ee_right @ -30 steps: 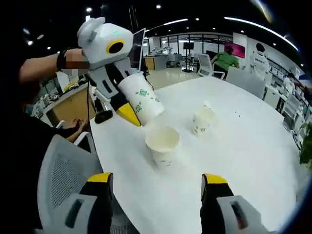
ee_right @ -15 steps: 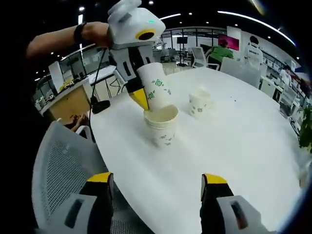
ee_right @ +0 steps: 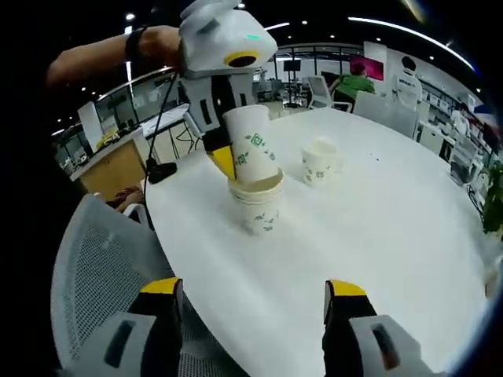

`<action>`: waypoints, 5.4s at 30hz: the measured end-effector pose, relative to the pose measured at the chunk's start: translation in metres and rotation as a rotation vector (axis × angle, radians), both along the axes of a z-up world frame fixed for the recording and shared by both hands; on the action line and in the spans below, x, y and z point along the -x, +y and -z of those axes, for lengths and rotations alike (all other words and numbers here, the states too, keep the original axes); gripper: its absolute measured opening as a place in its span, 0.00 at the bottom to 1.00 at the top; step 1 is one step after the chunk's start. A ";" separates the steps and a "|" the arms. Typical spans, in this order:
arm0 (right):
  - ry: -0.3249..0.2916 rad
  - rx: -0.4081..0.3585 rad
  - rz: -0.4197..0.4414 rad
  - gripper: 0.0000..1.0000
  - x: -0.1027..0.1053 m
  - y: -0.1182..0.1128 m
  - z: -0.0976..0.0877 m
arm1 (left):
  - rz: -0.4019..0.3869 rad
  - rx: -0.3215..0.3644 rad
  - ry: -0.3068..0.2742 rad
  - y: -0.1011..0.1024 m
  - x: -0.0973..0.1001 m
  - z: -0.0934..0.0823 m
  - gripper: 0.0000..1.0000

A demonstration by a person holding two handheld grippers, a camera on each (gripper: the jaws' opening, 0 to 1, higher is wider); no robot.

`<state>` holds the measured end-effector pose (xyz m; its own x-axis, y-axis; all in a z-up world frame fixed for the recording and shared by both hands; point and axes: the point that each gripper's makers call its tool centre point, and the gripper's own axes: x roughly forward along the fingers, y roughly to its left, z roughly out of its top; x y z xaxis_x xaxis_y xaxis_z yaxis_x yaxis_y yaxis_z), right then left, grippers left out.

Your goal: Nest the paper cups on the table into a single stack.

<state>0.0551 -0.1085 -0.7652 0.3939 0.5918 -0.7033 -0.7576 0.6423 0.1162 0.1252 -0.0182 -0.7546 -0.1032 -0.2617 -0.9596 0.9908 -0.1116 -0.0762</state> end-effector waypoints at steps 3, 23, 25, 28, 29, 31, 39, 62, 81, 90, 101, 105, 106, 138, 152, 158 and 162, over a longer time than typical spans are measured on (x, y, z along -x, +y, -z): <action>0.003 0.000 0.001 0.74 0.000 -0.002 0.001 | 0.003 -0.003 -0.004 0.000 0.002 -0.001 0.00; 0.009 0.002 -0.009 0.74 0.003 0.002 0.002 | -0.001 0.029 -0.035 0.005 -0.003 -0.005 0.10; 0.006 0.001 -0.008 0.74 0.003 0.002 0.002 | -0.010 0.038 -0.041 0.006 -0.002 -0.008 0.13; 0.003 0.001 -0.005 0.74 0.001 0.001 0.001 | -0.046 0.066 -0.039 0.007 -0.002 -0.013 0.23; 0.002 0.000 -0.003 0.74 0.000 0.000 0.000 | -0.069 0.090 -0.041 0.007 0.000 -0.016 0.25; 0.001 -0.004 0.005 0.73 -0.003 -0.001 -0.001 | -0.113 0.137 -0.054 0.007 0.002 -0.022 0.28; -0.006 -0.040 0.045 0.72 -0.016 0.002 -0.007 | -0.310 0.281 -0.110 0.027 -0.003 -0.029 0.38; 0.000 -0.041 0.080 0.71 -0.020 0.001 -0.005 | -0.754 0.556 -0.160 0.077 -0.055 -0.050 0.40; -0.003 -0.082 0.190 0.73 -0.020 0.016 -0.013 | -0.467 0.335 -0.181 0.005 -0.152 -0.005 0.39; 0.010 -0.103 0.232 0.73 -0.025 0.010 -0.012 | -0.444 0.246 -0.108 -0.013 -0.170 0.038 0.35; 0.048 -0.100 0.266 0.71 -0.016 0.002 -0.002 | -0.520 0.163 -0.089 -0.013 -0.173 0.076 0.04; 0.055 -0.106 0.283 0.71 -0.016 0.000 0.000 | -0.514 0.190 -0.117 -0.014 -0.168 0.067 0.00; 0.056 -0.109 0.286 0.71 -0.016 0.000 0.001 | -0.512 0.197 -0.116 -0.015 -0.167 0.065 0.00; 0.070 -0.129 0.223 0.70 -0.011 0.018 0.015 | -0.346 0.305 -0.157 0.028 -0.087 -0.040 0.00; 0.062 -0.140 0.217 0.70 -0.012 0.016 0.010 | -0.218 0.294 -0.179 0.015 -0.049 -0.067 0.00; 0.056 -0.138 0.226 0.70 -0.009 0.014 0.005 | -0.174 0.287 -0.147 0.005 -0.027 -0.060 0.00; 0.054 -0.141 0.232 0.70 -0.008 0.012 0.004 | -0.160 0.274 -0.129 0.000 -0.017 -0.053 0.00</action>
<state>0.0629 -0.0962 -0.7697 0.4944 0.5838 -0.6440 -0.5826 0.7724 0.2529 0.1418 -0.0183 -0.7018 0.0771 -0.5143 -0.8541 0.9970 0.0467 0.0619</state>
